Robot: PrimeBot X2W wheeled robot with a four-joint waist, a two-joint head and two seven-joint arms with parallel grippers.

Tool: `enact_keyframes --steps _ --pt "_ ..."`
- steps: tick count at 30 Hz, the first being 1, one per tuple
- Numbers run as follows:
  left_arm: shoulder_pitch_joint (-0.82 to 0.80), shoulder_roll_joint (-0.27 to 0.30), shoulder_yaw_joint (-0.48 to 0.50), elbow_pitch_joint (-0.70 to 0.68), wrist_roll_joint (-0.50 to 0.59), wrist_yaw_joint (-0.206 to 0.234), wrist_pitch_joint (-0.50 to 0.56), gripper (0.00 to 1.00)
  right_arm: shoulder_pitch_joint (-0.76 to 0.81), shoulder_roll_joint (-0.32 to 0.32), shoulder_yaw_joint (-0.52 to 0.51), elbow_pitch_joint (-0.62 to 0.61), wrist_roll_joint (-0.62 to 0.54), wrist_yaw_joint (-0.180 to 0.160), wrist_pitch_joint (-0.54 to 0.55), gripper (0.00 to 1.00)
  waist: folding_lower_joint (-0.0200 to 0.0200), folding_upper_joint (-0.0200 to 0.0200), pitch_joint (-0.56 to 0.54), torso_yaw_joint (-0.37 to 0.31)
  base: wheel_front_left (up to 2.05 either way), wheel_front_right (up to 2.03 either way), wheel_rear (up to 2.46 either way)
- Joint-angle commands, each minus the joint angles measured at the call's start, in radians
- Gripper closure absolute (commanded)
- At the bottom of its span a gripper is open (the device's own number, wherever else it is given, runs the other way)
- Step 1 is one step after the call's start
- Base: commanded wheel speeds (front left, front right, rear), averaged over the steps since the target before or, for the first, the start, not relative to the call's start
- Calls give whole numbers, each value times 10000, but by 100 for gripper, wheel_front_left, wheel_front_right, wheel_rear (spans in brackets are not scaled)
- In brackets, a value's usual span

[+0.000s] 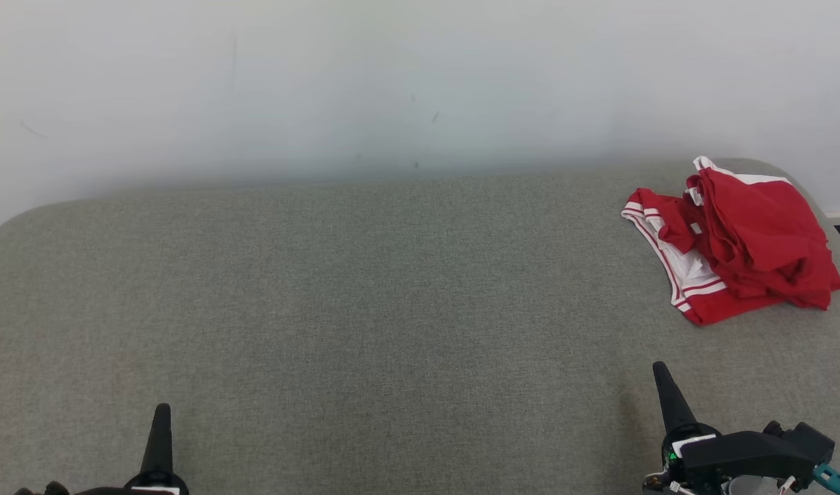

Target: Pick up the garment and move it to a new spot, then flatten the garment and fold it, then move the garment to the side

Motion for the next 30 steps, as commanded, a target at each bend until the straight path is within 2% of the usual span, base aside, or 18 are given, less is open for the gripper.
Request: enact_keyframes --steps 1,30 --pt "-209 5 -5 -31 -324 -58 75 100 -160 46 -46 -118 297 -13 72 100 0 0 3 10 0 0 0" --pt "-521 -14 -109 97 -2688 -93 660 100 -232 142 -283 -213 2507 -18 640 100 0 0 47 160 0 0 0"
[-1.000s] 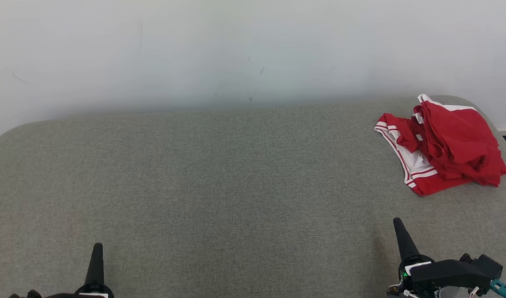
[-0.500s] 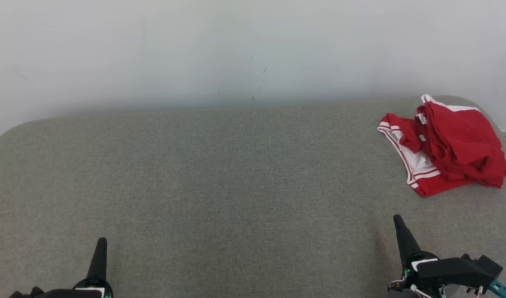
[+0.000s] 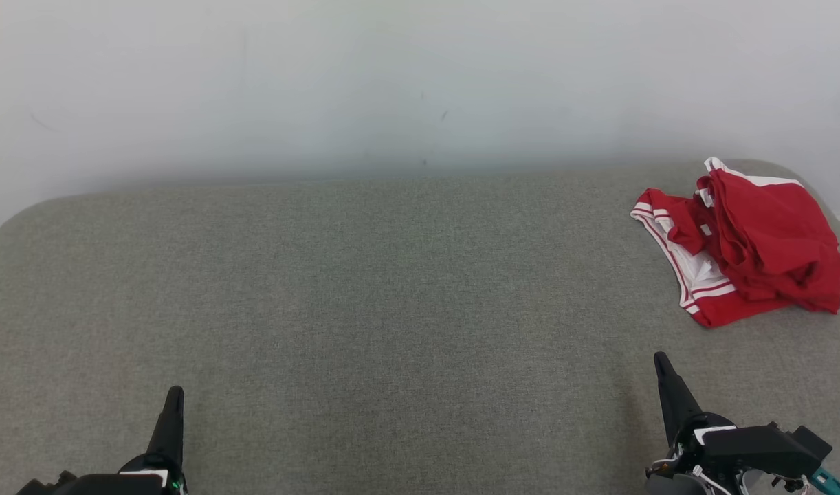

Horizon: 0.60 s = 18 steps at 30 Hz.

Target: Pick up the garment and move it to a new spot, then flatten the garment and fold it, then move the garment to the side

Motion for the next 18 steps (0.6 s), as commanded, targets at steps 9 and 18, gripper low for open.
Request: enact_keyframes --steps 9,18 --pt "-218 -19 -29 40 -799 -68 192 100 -102 64 -86 -84 727 -20 201 100 -1 0 15 49 0 0 0" --pt "-272 -22 -41 59 -1172 -72 286 100 -117 83 -124 -95 1074 -21 294 100 -1 0 24 82 0 0 0"
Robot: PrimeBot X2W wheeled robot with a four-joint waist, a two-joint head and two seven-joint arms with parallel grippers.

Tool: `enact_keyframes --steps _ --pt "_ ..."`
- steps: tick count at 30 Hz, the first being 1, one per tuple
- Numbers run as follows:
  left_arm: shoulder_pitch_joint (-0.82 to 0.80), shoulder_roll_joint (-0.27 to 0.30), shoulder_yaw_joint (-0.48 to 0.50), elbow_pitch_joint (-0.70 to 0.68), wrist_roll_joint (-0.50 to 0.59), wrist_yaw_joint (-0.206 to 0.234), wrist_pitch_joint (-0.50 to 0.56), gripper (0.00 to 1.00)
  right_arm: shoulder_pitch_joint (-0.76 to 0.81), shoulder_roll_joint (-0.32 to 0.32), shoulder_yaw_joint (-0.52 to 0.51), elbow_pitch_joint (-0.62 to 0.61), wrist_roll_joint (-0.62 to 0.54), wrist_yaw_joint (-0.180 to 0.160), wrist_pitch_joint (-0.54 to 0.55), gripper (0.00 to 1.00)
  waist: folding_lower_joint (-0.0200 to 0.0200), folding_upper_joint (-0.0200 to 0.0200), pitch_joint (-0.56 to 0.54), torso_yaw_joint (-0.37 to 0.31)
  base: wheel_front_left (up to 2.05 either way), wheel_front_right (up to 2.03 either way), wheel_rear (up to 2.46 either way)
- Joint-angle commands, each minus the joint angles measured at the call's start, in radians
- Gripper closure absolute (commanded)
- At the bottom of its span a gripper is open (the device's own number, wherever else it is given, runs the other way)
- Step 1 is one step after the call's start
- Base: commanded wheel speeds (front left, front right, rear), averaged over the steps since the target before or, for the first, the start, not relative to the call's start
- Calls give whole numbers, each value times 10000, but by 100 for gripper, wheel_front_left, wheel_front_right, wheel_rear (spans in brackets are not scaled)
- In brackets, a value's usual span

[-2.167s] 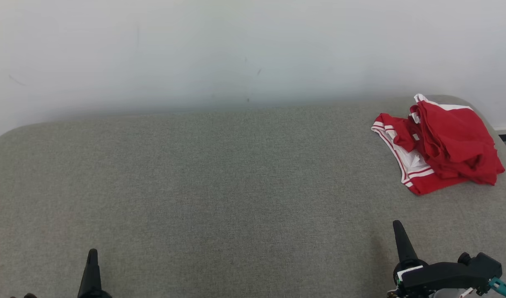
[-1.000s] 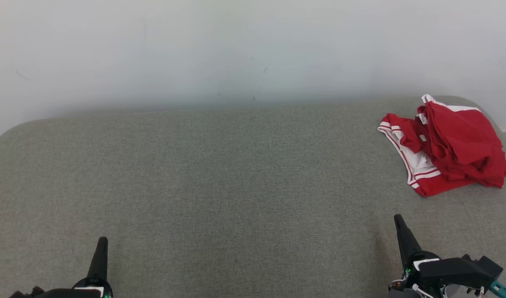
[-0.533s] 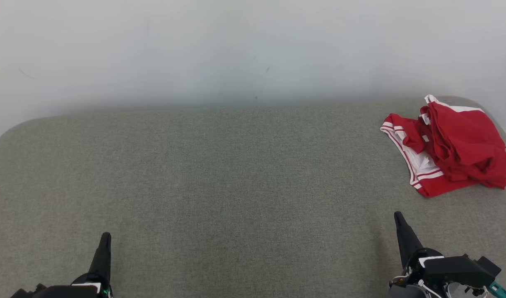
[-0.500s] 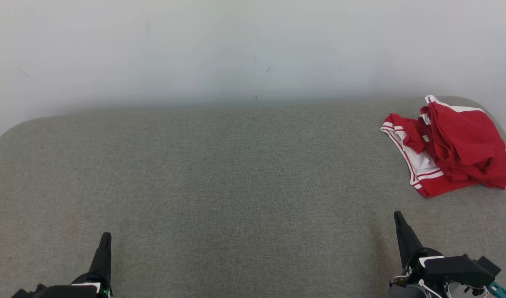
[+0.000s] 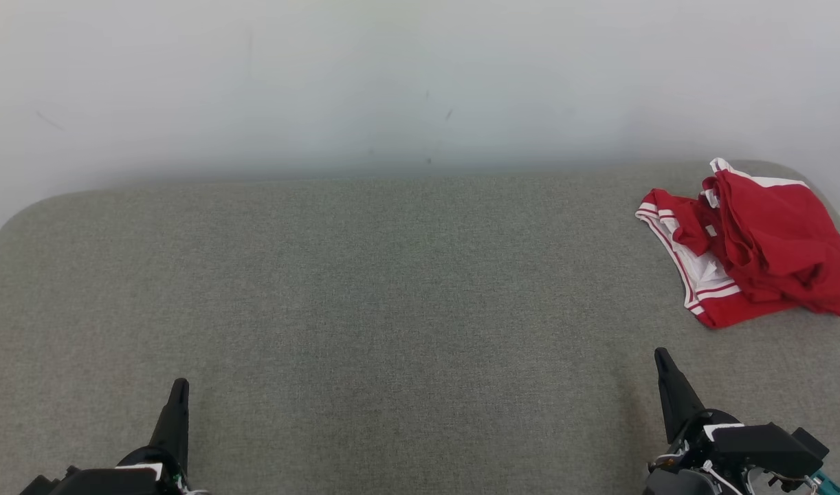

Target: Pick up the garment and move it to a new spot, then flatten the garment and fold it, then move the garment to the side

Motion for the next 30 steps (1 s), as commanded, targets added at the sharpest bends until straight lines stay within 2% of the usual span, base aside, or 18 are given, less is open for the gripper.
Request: enact_keyframes --steps 1,30 --pt "-108 -20 4 9 -46 -26 27 100 -69 47 -11 -28 12 -21 33 100 -1 0 0 0 0 0 0" --pt "-103 -20 2 7 -47 -27 17 100 -64 46 -7 -29 14 -21 31 100 -1 0 0 0 0 0 0"
